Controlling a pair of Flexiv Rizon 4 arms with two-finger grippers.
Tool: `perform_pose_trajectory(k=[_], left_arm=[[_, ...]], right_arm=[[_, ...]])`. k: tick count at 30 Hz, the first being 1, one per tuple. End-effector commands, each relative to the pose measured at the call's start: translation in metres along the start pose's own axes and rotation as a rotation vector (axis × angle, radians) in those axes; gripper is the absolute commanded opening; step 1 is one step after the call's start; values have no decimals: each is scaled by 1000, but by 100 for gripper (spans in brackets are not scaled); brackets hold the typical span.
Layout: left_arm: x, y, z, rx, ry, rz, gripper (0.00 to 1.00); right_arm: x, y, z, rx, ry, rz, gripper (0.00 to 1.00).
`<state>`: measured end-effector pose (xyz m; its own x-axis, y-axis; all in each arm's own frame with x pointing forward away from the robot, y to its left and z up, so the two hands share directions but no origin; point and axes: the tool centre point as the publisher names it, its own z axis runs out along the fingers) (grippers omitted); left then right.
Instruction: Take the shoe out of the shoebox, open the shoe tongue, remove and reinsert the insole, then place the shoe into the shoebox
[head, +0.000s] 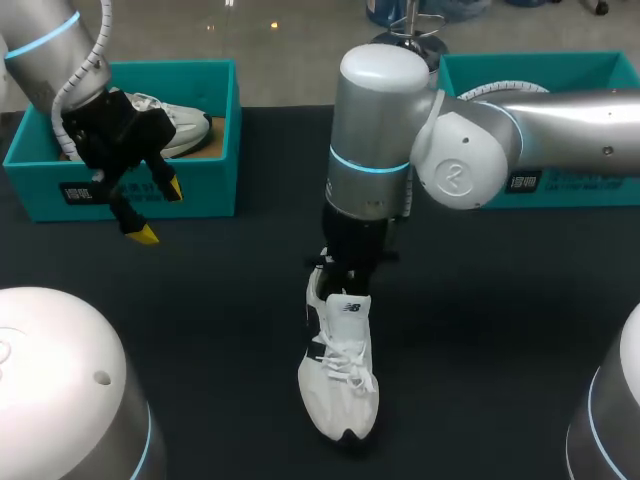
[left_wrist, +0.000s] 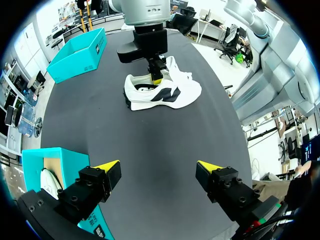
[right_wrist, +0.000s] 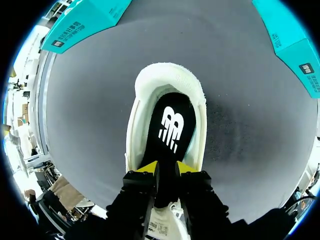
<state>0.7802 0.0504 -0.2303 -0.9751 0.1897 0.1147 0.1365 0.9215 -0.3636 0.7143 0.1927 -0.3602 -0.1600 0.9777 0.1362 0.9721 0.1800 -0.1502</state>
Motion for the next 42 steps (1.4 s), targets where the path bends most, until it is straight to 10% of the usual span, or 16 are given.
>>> perform_pose_trajectory(k=[1, 14, 19, 42], left_arm=[[1, 0, 0, -2, 0, 0, 100], [1, 0, 0, -2, 0, 0, 100], [1, 0, 0, -2, 0, 0, 100], [1, 0, 0, -2, 0, 0, 100]], right_arm=[[3, 2, -1, 9, -12, -1, 29], [4, 2, 1, 32, -7, -7, 47], [4, 3, 2, 39, -6, -11, 100], [13, 4, 0, 46, -24, -28, 100]])
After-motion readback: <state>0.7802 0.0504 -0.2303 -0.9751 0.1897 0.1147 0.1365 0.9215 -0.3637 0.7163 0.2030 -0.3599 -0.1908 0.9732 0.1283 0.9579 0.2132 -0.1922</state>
